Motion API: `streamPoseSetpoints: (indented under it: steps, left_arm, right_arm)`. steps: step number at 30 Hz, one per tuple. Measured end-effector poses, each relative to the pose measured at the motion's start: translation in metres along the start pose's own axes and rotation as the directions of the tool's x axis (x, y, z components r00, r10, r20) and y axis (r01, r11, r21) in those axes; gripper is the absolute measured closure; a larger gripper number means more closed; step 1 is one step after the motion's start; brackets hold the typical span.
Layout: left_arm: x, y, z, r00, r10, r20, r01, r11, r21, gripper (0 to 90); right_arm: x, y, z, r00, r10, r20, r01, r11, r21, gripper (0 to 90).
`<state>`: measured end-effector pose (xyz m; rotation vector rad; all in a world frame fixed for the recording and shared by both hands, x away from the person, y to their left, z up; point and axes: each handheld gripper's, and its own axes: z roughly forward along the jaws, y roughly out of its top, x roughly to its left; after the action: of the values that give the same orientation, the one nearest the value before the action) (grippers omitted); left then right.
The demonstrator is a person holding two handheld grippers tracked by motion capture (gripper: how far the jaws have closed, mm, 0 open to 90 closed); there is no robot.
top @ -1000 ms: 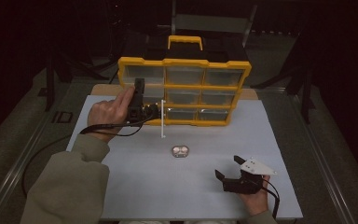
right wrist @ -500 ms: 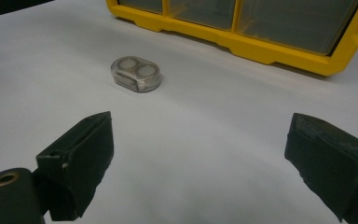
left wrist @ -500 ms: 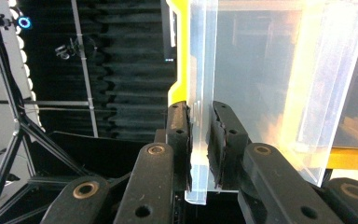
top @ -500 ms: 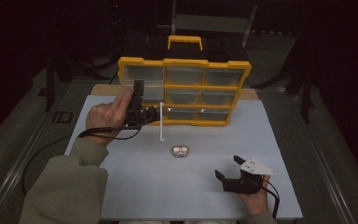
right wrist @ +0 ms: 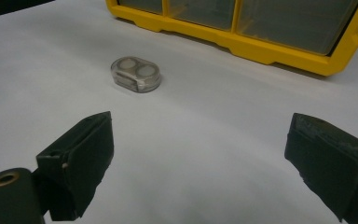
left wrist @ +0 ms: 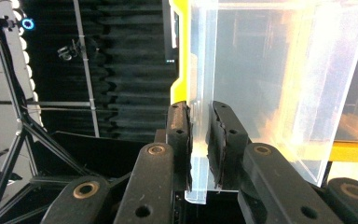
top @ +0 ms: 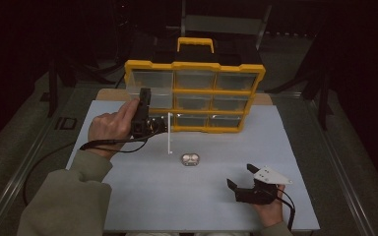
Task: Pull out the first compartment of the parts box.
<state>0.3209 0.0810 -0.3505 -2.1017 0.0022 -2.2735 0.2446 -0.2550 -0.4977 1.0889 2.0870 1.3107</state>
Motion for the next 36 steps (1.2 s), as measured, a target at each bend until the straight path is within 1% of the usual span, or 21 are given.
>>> streamPoseSetpoints:
  steps: [10,18,29,30,31,33,34,36]
  left_arm:
    - [-0.002,-0.002,-0.010,1.0000,-0.003,0.000,0.003,1.0000,-0.005,79.7]
    - [-0.003,-0.002,-0.011,1.0000,-0.005,-0.001,0.005,1.0000,-0.001,79.6]
    - [-0.003,-0.002,-0.011,1.0000,0.003,-0.004,-0.003,1.0000,0.000,78.5]
    - [-0.003,-0.002,-0.011,1.0000,0.002,0.001,-0.002,1.0000,-0.001,78.5]
    - [-0.003,-0.002,-0.011,0.9999,0.000,0.011,0.000,1.0000,-0.002,76.3]
    - [-0.004,-0.003,-0.011,0.9999,0.004,0.010,-0.004,1.0000,-0.002,70.9]
    - [-0.004,-0.003,-0.011,0.9998,0.000,0.018,0.000,1.0000,-0.002,69.2]
    - [-0.005,-0.004,-0.012,0.9999,-0.009,0.014,0.009,1.0000,-0.004,62.9]
  right_arm:
    - [0.000,0.000,0.000,1.0000,-0.001,0.000,0.001,1.000,0.000,8.3]
    - [0.000,0.000,0.000,1.0000,-0.001,0.001,0.001,1.000,0.000,8.3]
    - [0.000,0.000,0.000,1.0000,-0.002,0.000,0.002,1.000,0.000,8.3]
    - [0.001,0.000,0.000,1.0000,-0.002,0.000,0.002,1.000,0.001,8.3]
    - [0.000,0.000,0.000,1.0000,-0.002,0.000,0.002,1.000,0.000,8.3]
    - [0.000,0.000,0.000,1.0000,-0.001,0.001,0.001,1.000,0.000,8.3]
    - [0.000,0.000,0.000,1.0000,-0.002,0.000,0.002,1.000,0.001,8.3]
    - [0.001,0.000,0.001,1.0000,-0.003,-0.001,0.003,1.000,0.001,8.3]
